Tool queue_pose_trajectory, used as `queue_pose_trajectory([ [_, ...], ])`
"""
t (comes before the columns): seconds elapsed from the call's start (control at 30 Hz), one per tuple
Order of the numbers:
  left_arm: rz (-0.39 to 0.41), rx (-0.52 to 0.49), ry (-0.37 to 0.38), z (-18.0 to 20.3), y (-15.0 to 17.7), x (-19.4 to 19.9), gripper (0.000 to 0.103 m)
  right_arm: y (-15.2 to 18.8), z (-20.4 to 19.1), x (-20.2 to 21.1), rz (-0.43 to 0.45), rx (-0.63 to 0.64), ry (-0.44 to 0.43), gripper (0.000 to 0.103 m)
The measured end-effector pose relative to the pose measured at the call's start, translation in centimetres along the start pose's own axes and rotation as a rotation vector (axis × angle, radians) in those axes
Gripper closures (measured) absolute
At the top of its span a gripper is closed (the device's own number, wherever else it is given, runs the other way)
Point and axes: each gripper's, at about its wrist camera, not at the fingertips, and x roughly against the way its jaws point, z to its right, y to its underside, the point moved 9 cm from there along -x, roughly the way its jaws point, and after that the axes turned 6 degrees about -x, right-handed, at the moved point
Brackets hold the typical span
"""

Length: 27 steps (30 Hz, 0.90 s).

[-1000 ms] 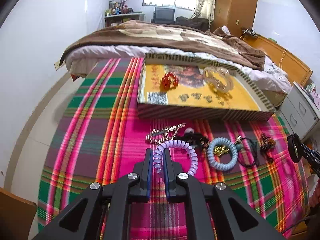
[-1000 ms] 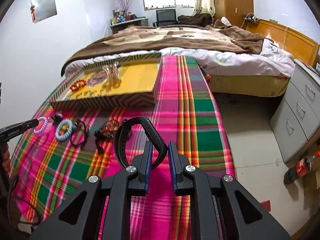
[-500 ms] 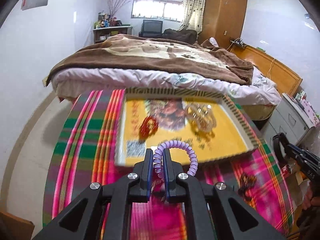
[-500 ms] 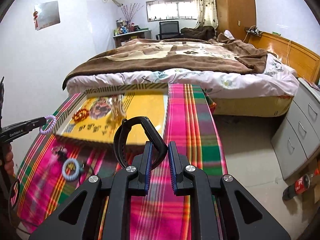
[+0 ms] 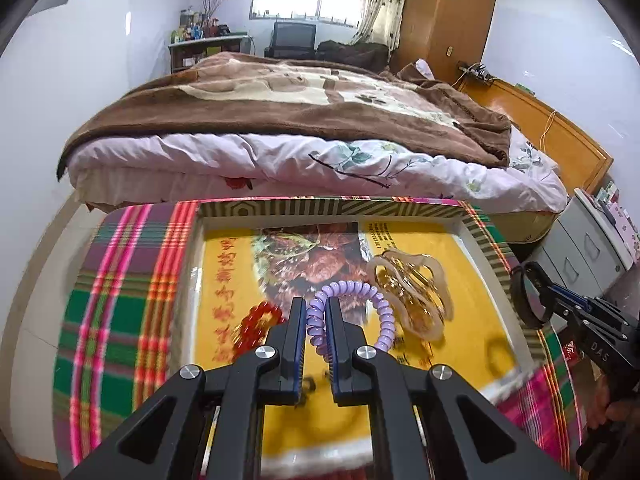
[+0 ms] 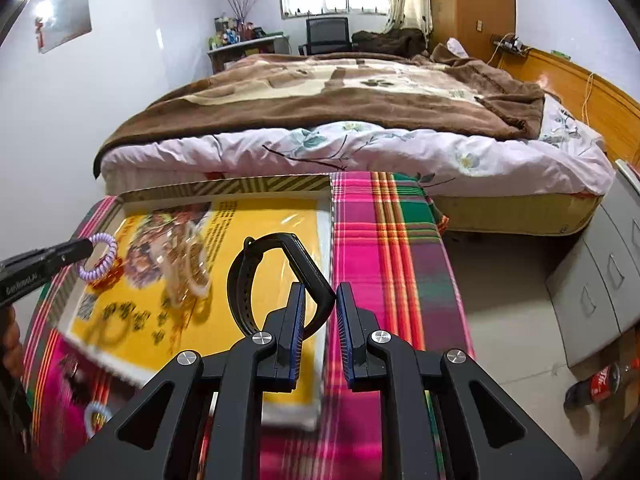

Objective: Organize jewelry
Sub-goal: 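Carry the coil hair tie and wristband with both grippers over the yellow tray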

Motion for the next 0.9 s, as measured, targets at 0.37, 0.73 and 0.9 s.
queue_pose_trajectory([
  [0.37, -0.092, 0.014, -0.022, -0.3, 0.3, -5.7, 0.093, -1.2, -1.1, -4.3, -0.058, 0.042, 0.019, 0.087],
  [0.73, -0.115, -0.002, -0.047, -0.1, 0.8, -6.6, 0.093, -0.8, -2.0, -6.0, -0.088, 0.103, 0.063, 0.087],
  [0.9, -0.125, -0.006, -0.053, -0.1, 0.9, -6.8, 0.090, -0.7, -2.1, -6.1, -0.087, 0.116, 0.070, 0.087],
])
